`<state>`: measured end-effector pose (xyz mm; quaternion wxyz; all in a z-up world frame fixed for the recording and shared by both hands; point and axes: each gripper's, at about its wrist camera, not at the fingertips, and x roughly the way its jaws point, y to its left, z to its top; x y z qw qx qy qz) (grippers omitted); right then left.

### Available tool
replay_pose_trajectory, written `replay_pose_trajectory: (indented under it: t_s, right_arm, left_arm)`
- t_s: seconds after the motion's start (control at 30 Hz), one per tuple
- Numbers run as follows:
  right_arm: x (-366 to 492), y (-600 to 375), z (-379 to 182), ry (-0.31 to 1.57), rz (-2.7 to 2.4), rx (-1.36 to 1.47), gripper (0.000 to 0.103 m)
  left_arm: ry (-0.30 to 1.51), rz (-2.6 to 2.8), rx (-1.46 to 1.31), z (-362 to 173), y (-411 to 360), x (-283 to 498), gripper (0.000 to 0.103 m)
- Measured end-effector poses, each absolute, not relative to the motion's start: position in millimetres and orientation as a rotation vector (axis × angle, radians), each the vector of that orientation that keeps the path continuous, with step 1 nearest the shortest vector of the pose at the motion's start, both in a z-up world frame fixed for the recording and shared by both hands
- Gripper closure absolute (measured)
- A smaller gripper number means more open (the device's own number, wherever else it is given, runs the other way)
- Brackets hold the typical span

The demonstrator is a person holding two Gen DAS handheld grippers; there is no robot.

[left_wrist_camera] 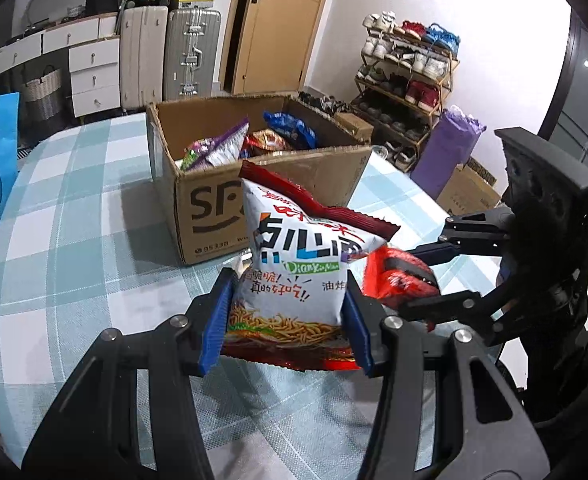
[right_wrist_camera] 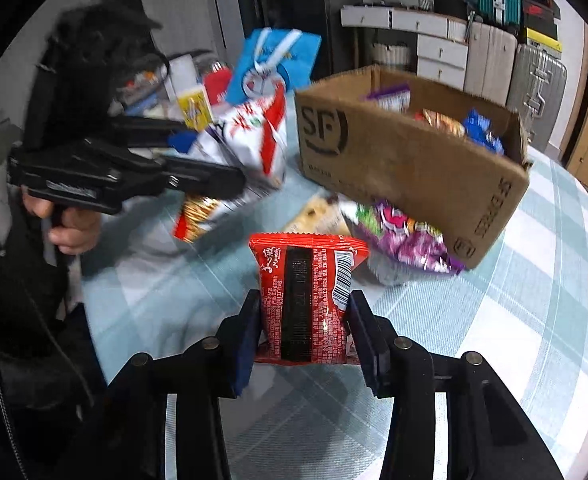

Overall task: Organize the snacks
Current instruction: 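Lift both bags and carry them over the cardboard box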

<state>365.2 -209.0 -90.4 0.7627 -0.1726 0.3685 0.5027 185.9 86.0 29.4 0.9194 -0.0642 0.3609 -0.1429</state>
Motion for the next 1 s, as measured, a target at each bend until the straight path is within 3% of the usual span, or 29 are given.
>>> replay_pose_trajectory:
  t_s: [0.43, 1.0]
  right_arm:
    - [384.9, -249.0, -44.9, 0.665, 1.003, -0.161, 0.059]
    - [428.3, -264.5, -15.9, 0.621, 0.839, 0.028, 0.059]
  left_arm:
    - [0.637, -0.198, -0.218, 59.2, 102.9, 176.3, 0.055]
    - [0.584, -0.042, -0.265, 98.8, 116.7, 210.2, 0.055]
